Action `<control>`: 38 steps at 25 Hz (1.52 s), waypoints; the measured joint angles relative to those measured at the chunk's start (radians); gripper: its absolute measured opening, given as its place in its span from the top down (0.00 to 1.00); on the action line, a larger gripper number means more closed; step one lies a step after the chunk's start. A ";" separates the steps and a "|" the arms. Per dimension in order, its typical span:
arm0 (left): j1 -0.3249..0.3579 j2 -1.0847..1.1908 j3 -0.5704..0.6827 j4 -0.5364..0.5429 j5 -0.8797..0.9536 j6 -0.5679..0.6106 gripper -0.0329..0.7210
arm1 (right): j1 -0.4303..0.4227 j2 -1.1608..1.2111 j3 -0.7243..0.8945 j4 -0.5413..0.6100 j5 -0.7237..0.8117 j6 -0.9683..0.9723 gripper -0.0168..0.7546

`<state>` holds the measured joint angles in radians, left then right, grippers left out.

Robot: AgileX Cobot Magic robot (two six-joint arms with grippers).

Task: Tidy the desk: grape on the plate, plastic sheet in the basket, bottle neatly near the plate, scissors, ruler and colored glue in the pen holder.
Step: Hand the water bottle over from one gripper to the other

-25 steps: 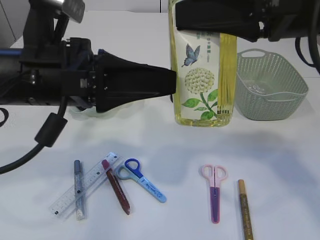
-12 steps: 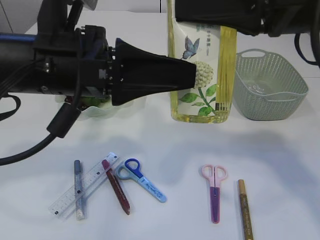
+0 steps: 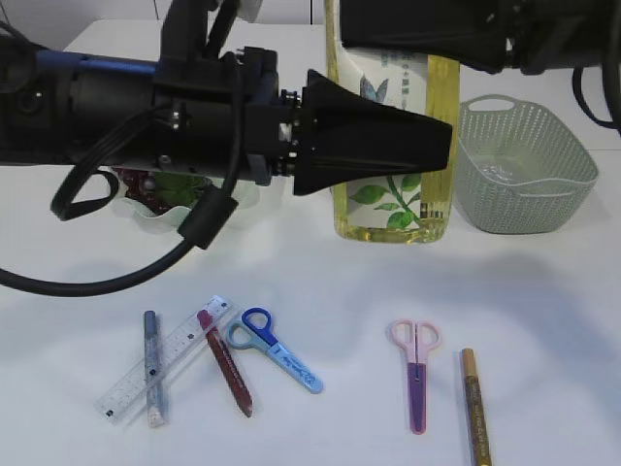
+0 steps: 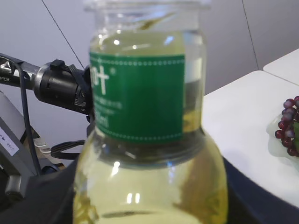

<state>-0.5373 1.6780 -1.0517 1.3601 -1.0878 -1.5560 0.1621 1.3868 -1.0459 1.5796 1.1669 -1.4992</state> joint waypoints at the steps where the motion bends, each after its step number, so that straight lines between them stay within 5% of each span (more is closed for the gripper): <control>1: -0.007 0.007 -0.010 0.000 0.000 -0.006 0.14 | 0.000 0.000 0.000 -0.006 0.000 0.000 0.37; 15: -0.028 0.048 -0.072 0.069 0.006 -0.059 0.18 | 0.000 0.000 0.000 -0.018 -0.001 0.000 0.37; 24: -0.029 0.048 -0.072 0.073 0.012 -0.055 0.32 | 0.000 0.000 0.000 -0.025 -0.001 0.009 0.37; 35: -0.029 0.048 -0.072 0.073 0.016 -0.034 0.32 | 0.000 0.000 0.000 -0.033 -0.002 0.007 0.37; 38: -0.029 0.048 -0.072 0.072 0.022 -0.010 0.35 | 0.000 0.000 0.000 -0.044 -0.002 0.003 0.31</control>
<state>-0.5661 1.7264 -1.1242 1.4316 -1.0653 -1.5664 0.1621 1.3868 -1.0459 1.5352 1.1647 -1.4964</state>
